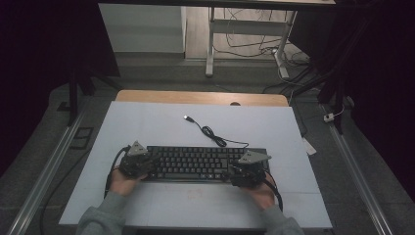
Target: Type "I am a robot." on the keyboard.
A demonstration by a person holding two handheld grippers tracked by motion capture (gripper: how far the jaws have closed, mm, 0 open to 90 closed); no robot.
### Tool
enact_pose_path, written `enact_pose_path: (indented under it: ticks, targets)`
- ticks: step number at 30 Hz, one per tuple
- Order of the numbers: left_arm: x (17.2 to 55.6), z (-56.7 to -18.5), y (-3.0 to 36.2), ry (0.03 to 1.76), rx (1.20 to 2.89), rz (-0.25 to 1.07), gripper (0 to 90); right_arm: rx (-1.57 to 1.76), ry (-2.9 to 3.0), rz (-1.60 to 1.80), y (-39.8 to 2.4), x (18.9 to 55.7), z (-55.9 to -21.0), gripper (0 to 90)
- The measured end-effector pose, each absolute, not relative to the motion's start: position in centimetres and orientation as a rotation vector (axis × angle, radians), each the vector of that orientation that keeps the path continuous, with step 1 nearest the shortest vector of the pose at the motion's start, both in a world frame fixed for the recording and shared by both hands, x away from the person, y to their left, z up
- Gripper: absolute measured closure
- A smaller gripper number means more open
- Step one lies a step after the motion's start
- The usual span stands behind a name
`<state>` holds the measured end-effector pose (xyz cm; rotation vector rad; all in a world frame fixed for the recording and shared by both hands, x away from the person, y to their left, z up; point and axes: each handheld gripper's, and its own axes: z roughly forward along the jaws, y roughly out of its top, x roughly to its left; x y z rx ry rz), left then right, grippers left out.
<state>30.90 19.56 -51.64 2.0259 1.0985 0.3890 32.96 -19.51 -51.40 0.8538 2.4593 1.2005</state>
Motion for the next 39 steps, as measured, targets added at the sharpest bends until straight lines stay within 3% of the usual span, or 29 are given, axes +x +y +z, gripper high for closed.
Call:
enact_pose_path:
  ticks: [3,10,15,24,39]
  targets:
    - [30.8,-51.3,19.7,1.092,2.003,0.380,83.6,0.852,2.460,1.199,-19.5,33.0,-51.4,43.4]
    - [30.8,-51.3,19.6,1.101,1.994,0.372,60.4,0.851,2.463,1.197,-19.4,32.9,-51.4,43.3]
    - [30.8,-51.2,19.5,1.116,1.985,0.368,50.1,0.843,2.467,1.201,-19.4,32.9,-51.4,43.1]
    - [30.8,-51.1,19.4,1.089,1.985,0.344,42.7,0.837,2.463,1.204,-19.3,32.8,-51.4,43.0]
    - [30.9,-51.3,19.0,1.095,2.006,0.336,39.3,0.811,2.460,1.282,-18.0,32.6,-51.0,43.2]
